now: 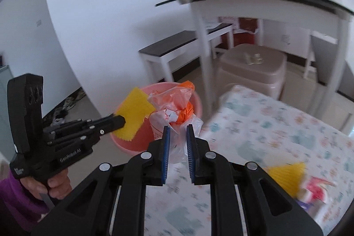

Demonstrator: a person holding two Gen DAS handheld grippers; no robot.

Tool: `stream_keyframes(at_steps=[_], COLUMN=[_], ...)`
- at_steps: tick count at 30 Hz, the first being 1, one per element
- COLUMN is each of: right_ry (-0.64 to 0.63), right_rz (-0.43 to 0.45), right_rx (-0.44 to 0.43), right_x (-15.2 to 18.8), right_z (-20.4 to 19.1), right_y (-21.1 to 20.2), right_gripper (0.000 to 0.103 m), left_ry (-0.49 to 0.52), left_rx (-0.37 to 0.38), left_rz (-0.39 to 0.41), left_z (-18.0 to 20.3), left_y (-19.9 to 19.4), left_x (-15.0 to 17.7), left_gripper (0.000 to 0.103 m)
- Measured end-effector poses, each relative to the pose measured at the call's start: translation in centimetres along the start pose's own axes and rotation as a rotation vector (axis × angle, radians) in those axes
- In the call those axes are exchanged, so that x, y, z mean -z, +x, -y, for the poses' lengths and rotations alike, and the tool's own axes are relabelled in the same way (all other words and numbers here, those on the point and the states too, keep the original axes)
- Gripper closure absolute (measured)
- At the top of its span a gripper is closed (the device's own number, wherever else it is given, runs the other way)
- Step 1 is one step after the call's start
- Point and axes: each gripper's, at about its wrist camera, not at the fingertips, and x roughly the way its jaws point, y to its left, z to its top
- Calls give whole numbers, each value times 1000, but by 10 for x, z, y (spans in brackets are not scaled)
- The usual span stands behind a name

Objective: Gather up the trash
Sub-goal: 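Carry the foam net and orange bag over the pink bucket and open both grippers, then move both tools back over the remaining trash on the table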

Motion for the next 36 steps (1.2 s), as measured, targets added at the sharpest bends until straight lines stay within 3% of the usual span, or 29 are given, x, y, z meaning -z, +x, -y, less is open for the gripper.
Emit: stream_keyframes(at_steps=[4, 12, 30, 36], right_ry=[19, 31, 59, 55], right_rz=[-50, -117, -158, -155], right_rx=[-47, -47, -50, -59], right_x=[-6, 0, 6, 4], right_z=[-12, -24, -23, -24], right_y=[33, 72, 104, 103], right_gripper=[88, 88, 84, 81], left_ry=[-34, -55, -78, -100], left_rx=[-30, -46, -107, -120], left_rz=[-10, -30, -114, -124], left_z=[-19, -35, -44, -49], left_y=[1, 10, 38, 37], left_x=[4, 9, 19, 18], left_gripper=[96, 96, 95, 83])
